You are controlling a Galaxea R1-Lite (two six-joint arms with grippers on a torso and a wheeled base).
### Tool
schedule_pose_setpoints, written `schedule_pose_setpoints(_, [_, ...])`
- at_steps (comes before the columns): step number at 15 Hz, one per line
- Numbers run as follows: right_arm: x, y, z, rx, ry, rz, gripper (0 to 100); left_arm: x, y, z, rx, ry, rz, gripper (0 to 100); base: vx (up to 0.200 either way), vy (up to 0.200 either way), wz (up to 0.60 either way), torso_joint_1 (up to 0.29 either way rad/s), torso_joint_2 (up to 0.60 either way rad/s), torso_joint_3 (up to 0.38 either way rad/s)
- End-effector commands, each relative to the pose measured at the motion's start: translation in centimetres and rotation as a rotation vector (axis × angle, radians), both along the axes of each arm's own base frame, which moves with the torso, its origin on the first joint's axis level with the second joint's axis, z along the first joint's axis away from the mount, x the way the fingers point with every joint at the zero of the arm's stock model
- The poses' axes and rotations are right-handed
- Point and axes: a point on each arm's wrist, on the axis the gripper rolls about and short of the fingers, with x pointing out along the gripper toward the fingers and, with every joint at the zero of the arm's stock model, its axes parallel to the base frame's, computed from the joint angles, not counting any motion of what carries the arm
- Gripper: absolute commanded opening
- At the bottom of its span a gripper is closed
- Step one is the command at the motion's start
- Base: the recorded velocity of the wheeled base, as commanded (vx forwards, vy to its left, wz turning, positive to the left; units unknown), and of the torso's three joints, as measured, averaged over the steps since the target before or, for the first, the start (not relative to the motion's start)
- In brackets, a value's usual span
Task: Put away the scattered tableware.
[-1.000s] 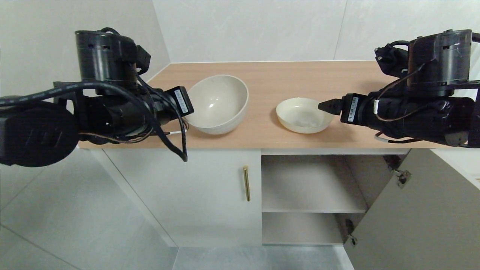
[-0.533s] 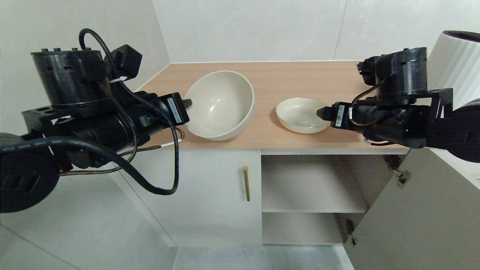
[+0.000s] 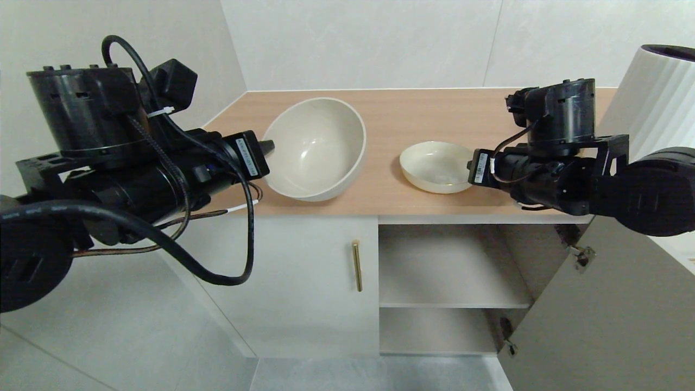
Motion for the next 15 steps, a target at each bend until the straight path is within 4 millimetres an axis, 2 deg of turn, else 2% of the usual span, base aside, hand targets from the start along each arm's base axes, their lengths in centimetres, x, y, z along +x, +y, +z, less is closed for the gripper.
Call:
schedule_pose_setpoints(1, [0.2,0.2,-0.4,-0.005,0.009,0.002,0,-0.1,0.0,0.1,-0.001,-0.002,0.000,0,0.000,0.000,0.00,0.000,0.00,0.000])
schedule_pose_setpoints(3, [0.2,0.1,-0.2,0.004,0.003,0.003,0,-0.1,0.0,0.1,-0.001,-0.002,0.000,0,0.000,0.000,0.00,0.000,0.00,0.000])
schedule_pose_setpoints(6, [-0.9,-0.5,1.6,0.072,-0.038,0.000,0,-0.2,0.1,0.1,-0.001,-0.002,0.000,0,0.000,0.000,0.00,0.000,0.00,0.000])
schedule_pose_setpoints(7, [-2.1,-1.2,2.9,0.099,-0.063,0.014,0,-0.7,0.3,0.5,-0.001,-0.010,0.003,0,0.000,0.000,0.00,0.000,0.00,0.000])
schedule_pose_setpoints(10, [-4.2,-2.3,3.7,0.150,-0.068,0.052,0,-1.8,0.8,0.5,0.014,0.020,0.003,0,0.000,0.000,0.00,0.000,0.00,0.000])
schedule_pose_setpoints(13, [-6.5,-3.4,3.6,0.157,-0.030,0.141,0,-3.1,1.8,0.3,0.011,0.015,0.045,0,0.000,0.000,0.00,0.000,0.00,0.000])
schedule_pose_setpoints(15, [-8.6,-4.4,3.2,0.139,0.058,0.209,0,-5.4,3.2,1.1,-0.006,-0.018,0.068,0,0.000,0.000,0.00,0.000,0.00,0.000])
